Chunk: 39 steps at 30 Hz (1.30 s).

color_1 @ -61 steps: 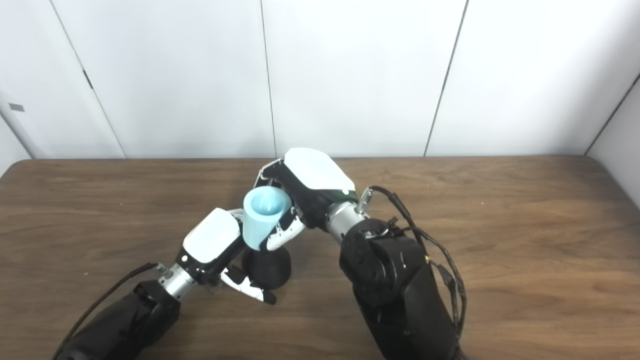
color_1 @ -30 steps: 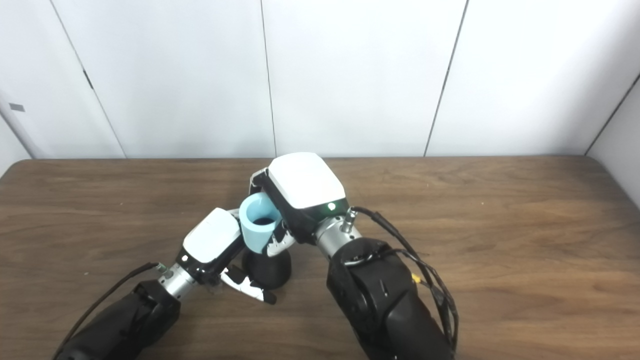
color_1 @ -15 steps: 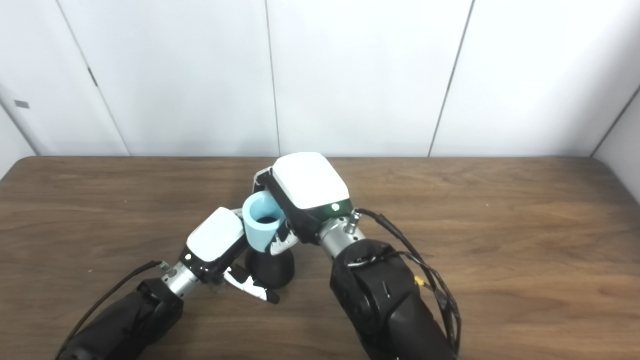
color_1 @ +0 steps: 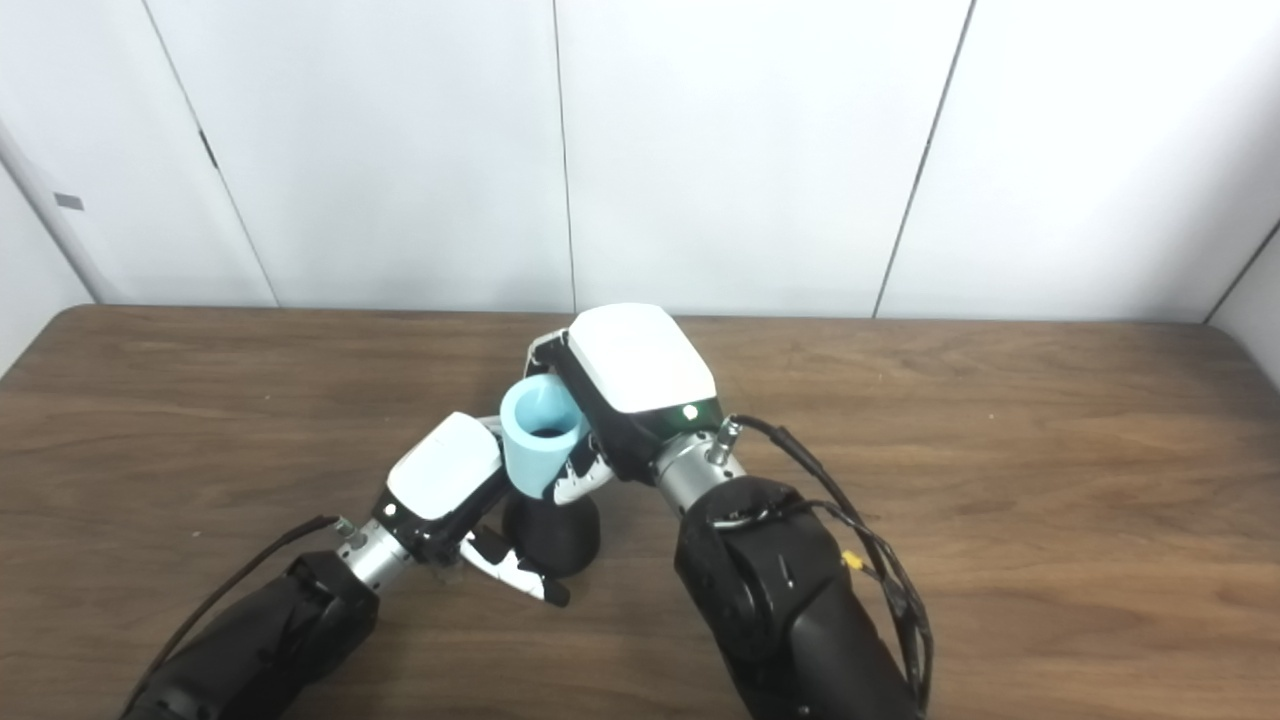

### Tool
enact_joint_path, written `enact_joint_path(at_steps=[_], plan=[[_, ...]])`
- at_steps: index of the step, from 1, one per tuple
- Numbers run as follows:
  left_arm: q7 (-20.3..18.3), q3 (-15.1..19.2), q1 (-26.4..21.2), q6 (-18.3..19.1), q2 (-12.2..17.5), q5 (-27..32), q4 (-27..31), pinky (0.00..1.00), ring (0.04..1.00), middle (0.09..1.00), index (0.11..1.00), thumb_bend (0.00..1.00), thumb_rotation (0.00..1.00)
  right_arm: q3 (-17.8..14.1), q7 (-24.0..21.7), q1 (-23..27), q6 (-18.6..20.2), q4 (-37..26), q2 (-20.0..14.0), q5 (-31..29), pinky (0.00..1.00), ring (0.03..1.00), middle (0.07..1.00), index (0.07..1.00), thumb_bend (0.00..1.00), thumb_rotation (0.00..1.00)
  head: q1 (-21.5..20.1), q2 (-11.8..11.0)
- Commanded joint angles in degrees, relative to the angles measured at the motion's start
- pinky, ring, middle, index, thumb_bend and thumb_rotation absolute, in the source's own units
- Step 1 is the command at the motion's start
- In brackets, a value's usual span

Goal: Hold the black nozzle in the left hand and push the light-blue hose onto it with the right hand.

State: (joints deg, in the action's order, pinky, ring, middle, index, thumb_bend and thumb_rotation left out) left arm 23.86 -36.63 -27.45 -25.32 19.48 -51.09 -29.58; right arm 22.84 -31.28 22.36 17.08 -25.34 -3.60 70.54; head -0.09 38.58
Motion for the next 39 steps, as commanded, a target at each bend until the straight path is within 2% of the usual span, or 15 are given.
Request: enact_joint_path(at_steps=[1, 2, 4, 5, 8, 13, 21, 25, 27, 29, 30, 32, 39], plan=[[-2.08, -7.43, 13.64, 0.79, -13.09, -0.66, -8.54, 0.62, 0.461, 0.471, 0.497, 0.50, 0.00, -0.21, -5.26, 0.67, 0.37, 1.10, 0.04, -1.15, 0.37, 0.487, 0.586, 0.682, 0.82, 0.18, -0.06, -0.20], [-2.10, -7.45, 13.63, 0.79, -13.08, -0.71, -8.54, 0.62, 0.461, 0.470, 0.498, 0.50, 0.00, -0.75, -5.66, 0.56, 1.07, 0.66, 0.42, -2.57, 0.51, 0.629, 0.701, 0.785, 0.91, 0.27, -0.11, -0.25], [-1.95, -7.54, 13.53, 0.53, -13.06, -0.83, -8.80, 0.62, 0.461, 0.469, 0.501, 0.50, 0.00, -1.93, -4.12, -0.18, 1.59, 0.19, 1.38, -5.36, 0.68, 0.791, 0.837, 0.902, 0.98, 0.36, -0.27, -0.49], [-1.77, -7.56, 13.48, 0.40, -13.04, -0.93, -8.99, 0.62, 0.461, 0.469, 0.500, 0.50, 0.00, -2.56, -2.83, -0.64, 1.54, 0.10, 1.95, -6.83, 0.73, 0.846, 0.886, 0.938, 0.99, 0.40, -0.38, -0.37], [-1.86, -7.46, 13.46, 0.42, -12.95, -0.88, -9.02, 0.62, 0.461, 0.471, 0.497, 0.50, 0.00, -4.31, -0.72, -1.44, 1.59, -0.19, 3.37, -11.96, 0.79, 0.907, 0.948, 0.983, 1.00, 0.45, -0.50, -0.54], [-1.50, -7.32, 13.20, 0.10, -12.99, -0.85, -9.79, 0.63, 0.463, 0.470, 0.496, 0.50, 0.00, -5.73, 1.01, -2.02, 1.33, -0.40, 4.37, -16.38, 0.82, 0.927, 0.972, 0.996, 1.00, 0.51, -0.76, -0.89], [-1.17, -7.26, 12.90, 0.08, -13.29, -1.02, -10.79, 0.63, 0.459, 0.466, 0.505, 0.50, 0.00, -7.15, 6.31, -3.19, 0.31, -0.27, 5.20, -19.93, 0.89, 0.997, 1.000, 1.000, 1.00, 0.53, -0.80, -1.44], [-1.46, -7.16, 12.88, 0.42, -13.49, -0.90, -10.96, 0.63, 0.459, 0.464, 0.508, 0.50, 0.00, -8.40, 9.57, -3.84, -0.45, -0.04, 5.43, -22.13, 0.89, 1.000, 1.000, 1.000, 1.00, 0.53, -0.76, -1.56], [-1.61, -7.10, 12.82, 0.26, -13.53, -0.73, -11.13, 0.63, 0.461, 0.462, 0.508, 0.50, 0.00, -9.43, 10.44, -3.84, -1.12, -0.05, 4.82, -24.10, 0.82, 1.000, 1.000, 1.000, 1.00, 0.54, -0.87, -1.73], [-1.72, -7.15, 12.73, 0.21, -13.45, -0.79, -11.15, 0.63, 0.461, 0.462, 0.507, 0.50, 0.00, -10.54, 11.10, -3.82, -1.61, -0.24, 4.28, -26.38, 0.88, 1.000, 1.000, 1.000, 1.00, 0.54, -1.01, -1.72], [-1.77, -7.19, 12.69, 0.22, -13.39, -0.86, -11.11, 0.63, 0.463, 0.465, 0.502, 0.50, 0.00, -11.02, 11.51, -3.85, -1.78, -0.34, 4.06, -27.24, 0.93, 1.000, 1.000, 1.000, 1.00, 0.56, -1.07, -1.74], [-1.51, -7.14, 12.64, 0.07, -13.35, -0.88, -11.29, 0.63, 0.461, 0.465, 0.504, 0.50, 0.00, -12.22, 12.64, -3.99, -2.27, -0.63, 3.65, -28.92, 0.95, 1.000, 1.000, 1.000, 1.00, 0.61, -1.15, -1.92], [-1.95, -7.12, 12.36, 0.33, -13.26, -0.96, -11.63, 0.63, 0.460, 0.467, 0.504, 0.50, 0.00, -15.79, 17.31, -4.51, -5.11, -0.31, 1.59, -34.20, 0.97, 1.000, 1.000, 1.000, 1.00, 0.73, -1.40, -2.22]])
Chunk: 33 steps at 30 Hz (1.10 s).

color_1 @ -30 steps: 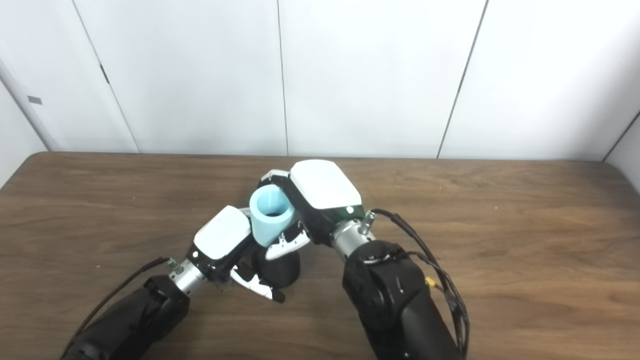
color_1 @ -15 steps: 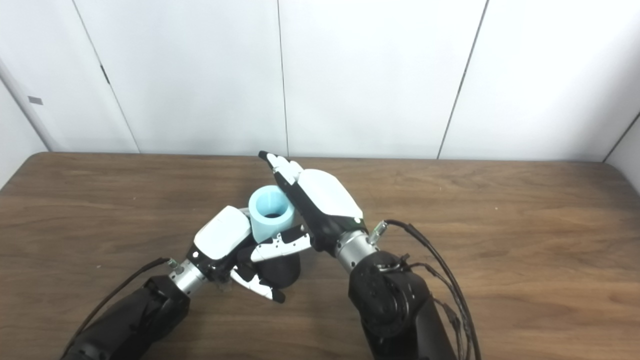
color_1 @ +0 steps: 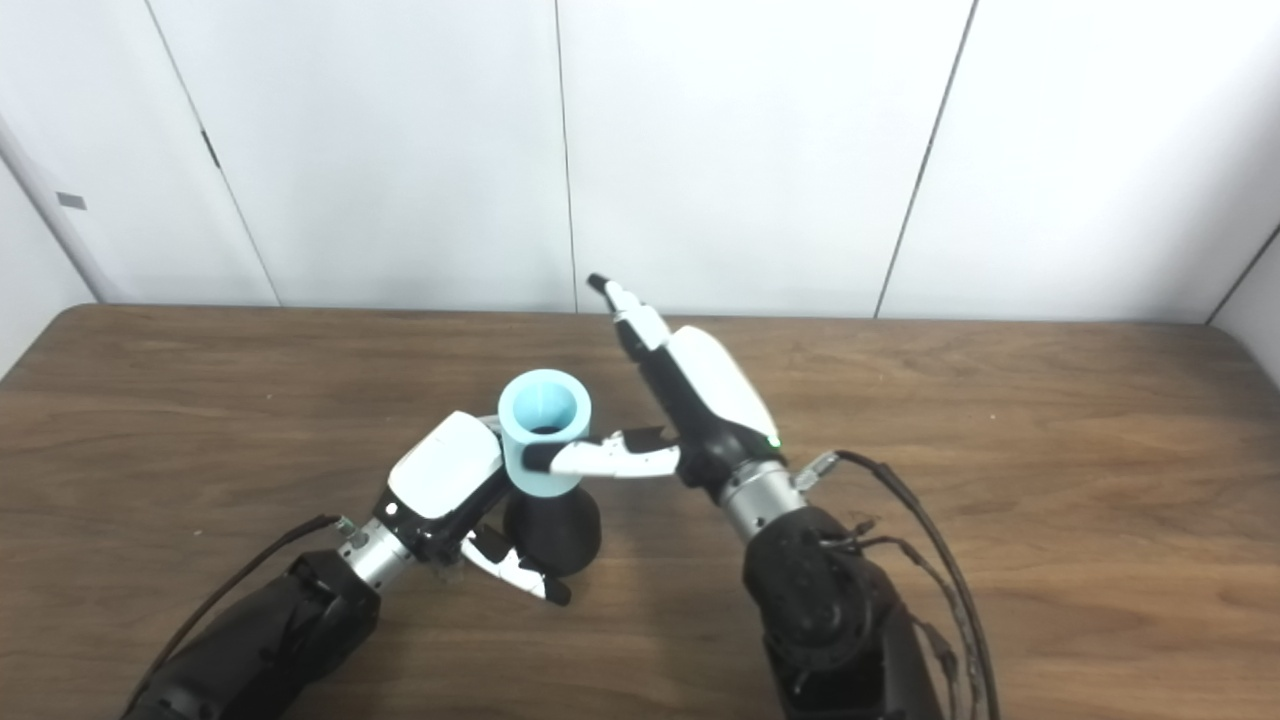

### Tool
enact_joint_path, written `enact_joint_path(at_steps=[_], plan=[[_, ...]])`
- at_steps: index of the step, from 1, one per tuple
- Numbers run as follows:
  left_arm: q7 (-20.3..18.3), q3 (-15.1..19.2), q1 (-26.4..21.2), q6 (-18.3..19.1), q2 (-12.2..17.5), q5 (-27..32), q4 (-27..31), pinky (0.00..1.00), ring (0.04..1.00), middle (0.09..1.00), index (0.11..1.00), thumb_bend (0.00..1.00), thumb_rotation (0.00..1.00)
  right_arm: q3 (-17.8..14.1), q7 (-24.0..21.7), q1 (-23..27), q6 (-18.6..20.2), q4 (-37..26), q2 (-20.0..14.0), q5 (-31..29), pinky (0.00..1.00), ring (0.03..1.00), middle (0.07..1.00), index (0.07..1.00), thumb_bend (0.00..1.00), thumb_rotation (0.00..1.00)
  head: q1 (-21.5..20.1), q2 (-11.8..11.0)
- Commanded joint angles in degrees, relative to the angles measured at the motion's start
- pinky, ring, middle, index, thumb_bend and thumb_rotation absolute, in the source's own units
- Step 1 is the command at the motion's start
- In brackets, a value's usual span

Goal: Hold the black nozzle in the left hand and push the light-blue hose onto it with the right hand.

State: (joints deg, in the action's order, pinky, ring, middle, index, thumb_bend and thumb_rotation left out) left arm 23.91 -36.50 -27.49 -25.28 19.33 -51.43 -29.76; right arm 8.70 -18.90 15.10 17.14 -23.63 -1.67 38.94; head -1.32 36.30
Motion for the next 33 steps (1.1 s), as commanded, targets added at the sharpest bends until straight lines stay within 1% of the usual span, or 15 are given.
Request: enact_joint_path(at_steps=[1, 3, 5, 7, 11, 13, 16, 17, 21, 23, 25, 27, 30, 31, 33], plan=[[-2.33, -7.26, 12.36, 0.39, -13.09, -0.59, -11.41, 0.63, 0.460, 0.468, 0.503, 0.50, 0.00, -2.30, 6.36, 2.66, -6.27, -1.78, -0.85, -2.86, 0.96, 1.000, 1.000, 1.000, 1.00, 0.79, -0.21, 0.09], [-2.77, -7.25, 12.34, 0.54, -13.05, -0.49, -11.36, 0.63, 0.460, 0.470, 0.501, 0.50, 0.00, -3.25, 8.35, 2.63, -7.76, -1.81, -1.61, -3.59, 0.97, 1.000, 1.000, 1.000, 1.00, 0.88, -0.35, 0.09], [-3.16, -7.18, 12.38, 0.74, -12.99, -0.35, -11.17, 0.63, 0.461, 0.469, 0.502, 0.50, 0.00, -3.67, 10.02, 2.66, -9.04, -2.77, -2.35, -3.30, 0.97, 1.000, 1.000, 1.000, 0.98, 0.92, -0.34, 0.11], [-3.47, -7.10, 12.39, 0.85, -13.01, -0.15, -11.10, 0.63, 0.462, 0.464, 0.507, 0.50, 0.00, -3.53, 11.37, 2.60, -10.81, -3.80, -3.31, -2.62, 0.92, 0.990, 0.998, 0.999, 0.94, 0.94, -0.33, 0.09], [-3.83, -7.02, 12.31, 0.99, -13.10, 0.04, -11.30, 0.63, 0.465, 0.461, 0.508, 0.50, 0.00, -2.38, 11.33, 2.09, -13.94, -6.23, -5.73, -2.64, 0.92, 0.991, 0.980, 0.995, 0.91, 0.91, 0.08, 0.00], [-4.33, -7.13, 12.26, 1.46, -13.02, -0.16, -11.06, 0.63, 0.468, 0.461, 0.505, 0.50, 0.00, -1.38, 10.12, 1.60, -16.10, -7.39, -7.98, -2.43, 0.93, 0.986, 0.962, 0.982, 0.89, 0.90, -0.02, -0.15], [-4.24, -7.18, 12.19, 1.59, -13.01, -0.40, -11.08, 0.63, 0.466, 0.462, 0.506, 0.50, 0.00, 0.07, 8.82, 0.92, -18.33, -9.39, -10.50, -0.95, 0.90, 0.959, 0.938, 0.945, 0.88, 0.87, -0.11, -0.08], [-4.29, -7.19, 12.14, 1.48, -12.99, -0.37, -11.15, 0.63, 0.465, 0.463, 0.507, 0.50, 0.00, 0.55, 8.34, 0.61, -18.64, -10.27, -11.08, -0.46, 0.90, 0.960, 0.940, 0.938, 0.89, 0.87, -0.15, -0.09], [-4.20, -7.12, 12.03, 1.32, -12.93, -0.33, -11.36, 0.64, 0.468, 0.460, 0.508, 0.50, 0.00, 1.93, 6.84, -0.65, -19.77, -13.13, -13.05, 1.32, 0.97, 0.996, 0.982, 0.952, 0.91, 0.85, -0.39, -0.28], [-3.90, -7.12, 11.97, 1.02, -12.87, -0.40, -11.53, 0.64, 0.469, 0.463, 0.504, 0.50, 0.00, 2.26, 7.06, -1.41, -20.95, -13.68, -13.64, 2.12, 0.98, 0.999, 0.990, 0.952, 0.90, 0.83, -0.65, -0.28], [-3.49, -7.14, 11.93, 0.72, -12.79, -0.55, -11.72, 0.63, 0.468, 0.462, 0.506, 0.50, 0.00, 2.72, 6.96, -2.11, -21.67, -14.02, -13.77, 3.00, 0.96, 1.000, 0.983, 0.952, 0.91, 0.82, -0.87, -0.28], [-3.56, -7.16, 11.89, 0.62, -12.77, -0.53, -11.73, 0.63, 0.470, 0.459, 0.507, 0.50, 0.00, 3.56, 5.65, -2.42, -21.65, -14.53, -13.65, 4.11, 0.95, 1.000, 0.970, 0.945, 0.92, 0.82, -0.91, -0.26], [-4.45, -7.21, 11.86, 1.07, -12.81, -0.42, -11.54, 0.54, 0.464, 0.445, 0.516, 0.50, 0.00, 5.02, 4.90, -2.67, -22.68, -14.24, -13.32, 7.22, 0.98, 1.000, 0.978, 0.956, 0.92, 0.82, -0.79, -0.20], [-5.05, -7.28, 11.90, 1.69, -12.81, -0.52, -11.19, 0.55, 0.473, 0.442, 0.513, 0.50, 0.00, 5.42, 4.98, -2.86, -23.09, -13.98, -13.13, 8.08, 0.98, 1.000, 0.974, 0.955, 0.93, 0.82, -0.75, -0.21], [-6.70, -7.66, 11.88, 3.37, -12.69, -1.16, -10.33, 0.65, 0.505, 0.456, 0.493, 0.50, 0.00, 6.16, 4.39, -3.31, -23.54, -13.81, -12.94, 9.26, 0.99, 1.000, 0.967, 0.951, 0.93, 0.83, -0.69, -0.21]])
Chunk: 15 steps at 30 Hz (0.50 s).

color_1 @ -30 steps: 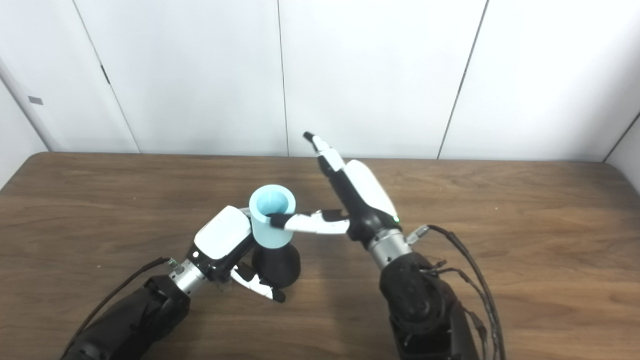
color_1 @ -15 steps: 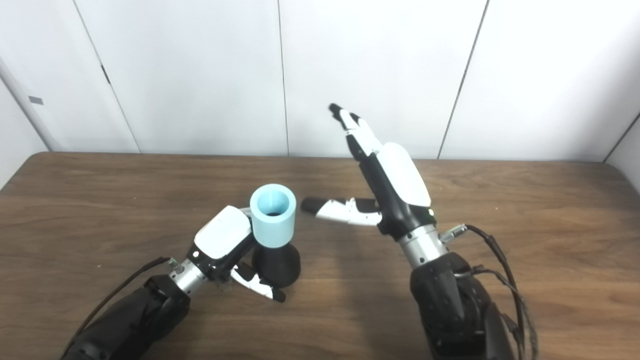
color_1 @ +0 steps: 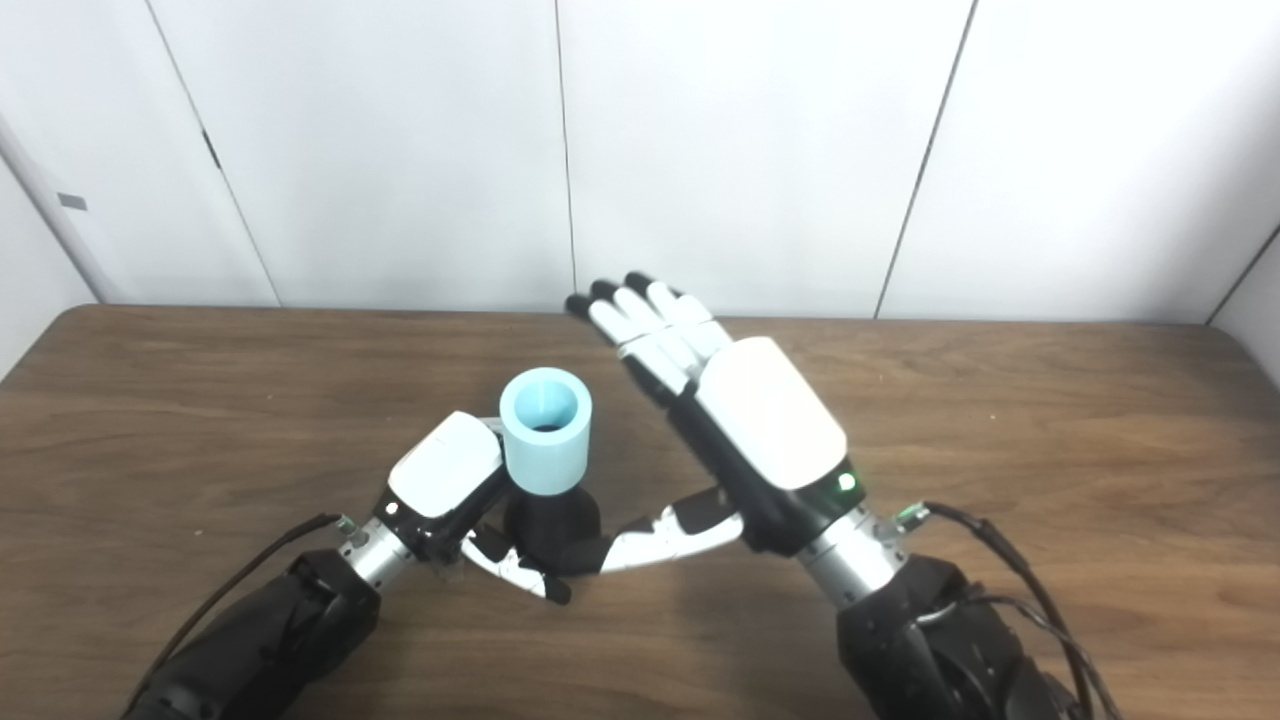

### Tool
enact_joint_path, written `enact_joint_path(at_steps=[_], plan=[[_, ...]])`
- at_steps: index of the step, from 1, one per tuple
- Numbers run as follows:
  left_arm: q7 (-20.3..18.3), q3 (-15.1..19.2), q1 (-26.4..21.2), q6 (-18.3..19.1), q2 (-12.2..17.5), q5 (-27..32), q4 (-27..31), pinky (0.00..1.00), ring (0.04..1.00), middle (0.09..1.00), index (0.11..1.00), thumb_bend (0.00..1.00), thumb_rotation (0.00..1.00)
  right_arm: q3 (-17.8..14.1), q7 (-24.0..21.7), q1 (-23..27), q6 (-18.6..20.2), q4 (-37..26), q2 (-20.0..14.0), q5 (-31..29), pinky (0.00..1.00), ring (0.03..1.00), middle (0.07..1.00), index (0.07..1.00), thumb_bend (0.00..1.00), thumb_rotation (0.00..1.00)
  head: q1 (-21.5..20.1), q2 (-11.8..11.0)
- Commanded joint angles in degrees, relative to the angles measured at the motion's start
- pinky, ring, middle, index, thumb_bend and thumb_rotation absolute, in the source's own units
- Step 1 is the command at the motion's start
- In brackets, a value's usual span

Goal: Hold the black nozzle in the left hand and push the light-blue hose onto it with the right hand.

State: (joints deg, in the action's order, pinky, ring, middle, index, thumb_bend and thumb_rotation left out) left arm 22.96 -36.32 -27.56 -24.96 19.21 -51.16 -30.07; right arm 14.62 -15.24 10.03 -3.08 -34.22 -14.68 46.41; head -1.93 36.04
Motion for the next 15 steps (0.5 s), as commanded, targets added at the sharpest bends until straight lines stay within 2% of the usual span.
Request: enact_joint_path(at_steps=[1, 5, 9, 15], plan=[[-6.40, -8.07, 11.92, 3.79, -12.50, -1.82, -9.68, 0.68, 0.511, 0.459, 0.489, 0.50, 0.00, 0.60, 0.24, 1.48, -3.47, -3.26, 0.10, 2.21, 0.99, 1.000, 0.965, 0.950, 0.93, 0.84, -0.07, 0.05], [-6.91, -8.64, 11.58, 3.78, -12.36, -2.35, -9.90, 0.67, 0.508, 0.466, 0.488, 0.50, 0.00, 2.04, -1.47, -0.32, -4.13, -2.82, -0.41, 4.32, 0.95, 1.000, 0.957, 0.945, 0.94, 0.85, 0.07, 0.20], [-6.78, -8.48, 11.44, 3.23, -12.42, -1.95, -10.45, 0.66, 0.500, 0.466, 0.483, 0.50, 0.00, 2.27, -1.05, -1.57, -5.06, -1.11, 0.05, 5.07, 0.92, 1.000, 0.953, 0.939, 0.95, 0.86, 0.08, 0.19], [-5.05, -8.45, 11.31, 2.73, -12.87, -2.28, -12.18, 0.66, 0.498, 0.455, 0.494, 0.50, 0.00, 2.97, 1.41, -1.27, -7.24, 1.80, 0.95, 6.09, 0.96, 1.000, 0.988, 0.972, 0.93, 0.85, 1.61, -0.47]])
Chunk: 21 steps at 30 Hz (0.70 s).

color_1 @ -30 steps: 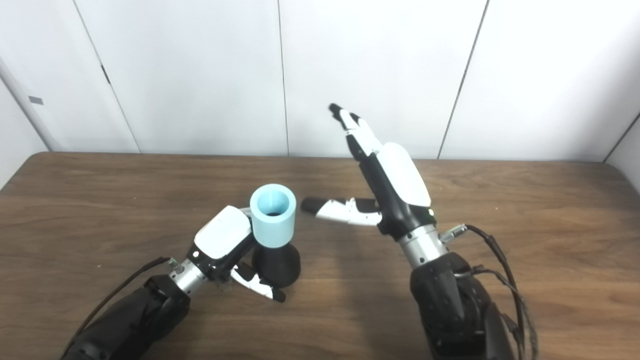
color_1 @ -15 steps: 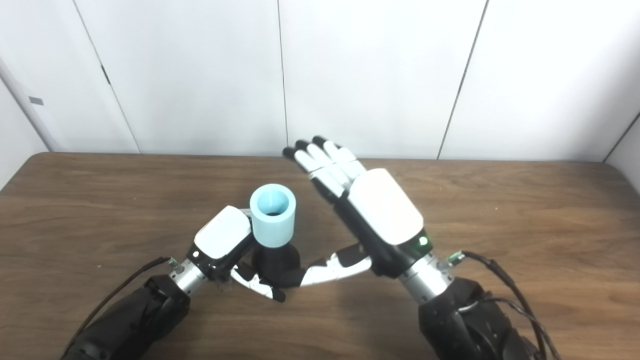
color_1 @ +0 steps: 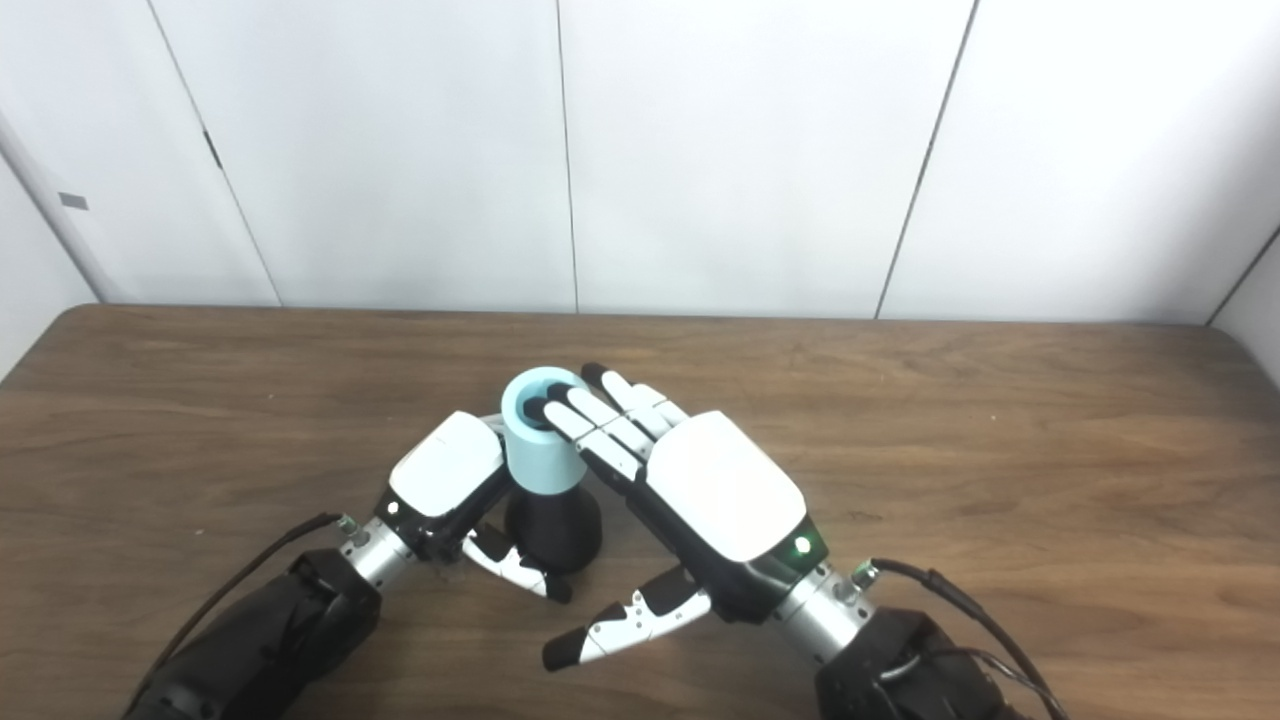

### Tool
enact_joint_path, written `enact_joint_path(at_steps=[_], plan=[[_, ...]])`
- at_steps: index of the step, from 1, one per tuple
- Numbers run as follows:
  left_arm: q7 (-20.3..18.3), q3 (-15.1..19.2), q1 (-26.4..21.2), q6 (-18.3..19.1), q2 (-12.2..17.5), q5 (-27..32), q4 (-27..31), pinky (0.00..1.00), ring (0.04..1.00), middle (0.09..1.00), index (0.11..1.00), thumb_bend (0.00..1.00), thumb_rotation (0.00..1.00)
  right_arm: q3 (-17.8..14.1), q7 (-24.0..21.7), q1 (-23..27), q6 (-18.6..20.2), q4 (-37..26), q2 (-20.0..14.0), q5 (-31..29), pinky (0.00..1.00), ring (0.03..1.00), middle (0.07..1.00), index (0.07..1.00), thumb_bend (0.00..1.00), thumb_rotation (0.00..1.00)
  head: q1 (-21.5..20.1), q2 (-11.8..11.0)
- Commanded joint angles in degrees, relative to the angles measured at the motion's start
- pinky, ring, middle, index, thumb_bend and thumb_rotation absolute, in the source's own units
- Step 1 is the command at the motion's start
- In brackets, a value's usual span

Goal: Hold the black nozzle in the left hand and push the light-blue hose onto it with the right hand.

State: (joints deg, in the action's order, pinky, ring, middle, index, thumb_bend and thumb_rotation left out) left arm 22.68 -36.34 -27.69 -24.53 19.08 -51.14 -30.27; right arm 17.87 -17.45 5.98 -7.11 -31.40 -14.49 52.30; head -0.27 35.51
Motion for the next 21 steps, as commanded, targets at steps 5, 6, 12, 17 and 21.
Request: enact_joint_path(at_steps=[5, 6, 12, 17, 21], plan=[[-7.34, -8.33, 12.23, 4.22, -12.65, -1.73, -9.90, 0.69, 0.514, 0.465, 0.492, 0.50, 0.00, -0.43, 2.96, 4.25, -3.57, -0.71, 1.90, 0.12, 1.00, 1.000, 1.000, 0.999, 0.91, 0.88, -0.40, 0.14], [-7.43, -8.33, 12.27, 4.22, -12.65, -1.64, -9.73, 0.69, 0.515, 0.464, 0.491, 0.50, 0.00, -0.46, 2.75, 4.53, -3.47, -0.68, 2.08, 0.16, 1.00, 1.000, 1.000, 1.000, 0.91, 0.88, -0.26, 0.09], [-6.33, -8.49, 11.77, 3.60, -12.86, -2.08, -11.01, 0.70, 0.522, 0.469, 0.480, 0.50, 0.00, -0.44, 4.06, 4.95, -4.30, 0.15, 3.01, 0.88, 1.00, 1.000, 1.000, 1.000, 0.91, 0.85, -0.27, -0.59], [-6.11, -8.35, 11.31, 3.37, -13.19, -1.96, -12.38, 0.71, 0.528, 0.479, 0.460, 0.50, 0.00, -0.65, 6.05, 4.92, -5.59, 0.85, 3.79, 1.90, 1.00, 1.000, 1.000, 1.000, 0.90, 0.86, -0.01, -1.05], [-6.48, -7.90, 11.37, 3.18, -13.19, -1.15, -12.21, 0.71, 0.525, 0.473, 0.472, 0.50, 0.00, -0.61, 6.94, 4.97, -5.81, 1.00, 4.41, 2.75, 1.00, 1.000, 1.000, 1.000, 0.88, 0.85, -0.39, -1.06]])
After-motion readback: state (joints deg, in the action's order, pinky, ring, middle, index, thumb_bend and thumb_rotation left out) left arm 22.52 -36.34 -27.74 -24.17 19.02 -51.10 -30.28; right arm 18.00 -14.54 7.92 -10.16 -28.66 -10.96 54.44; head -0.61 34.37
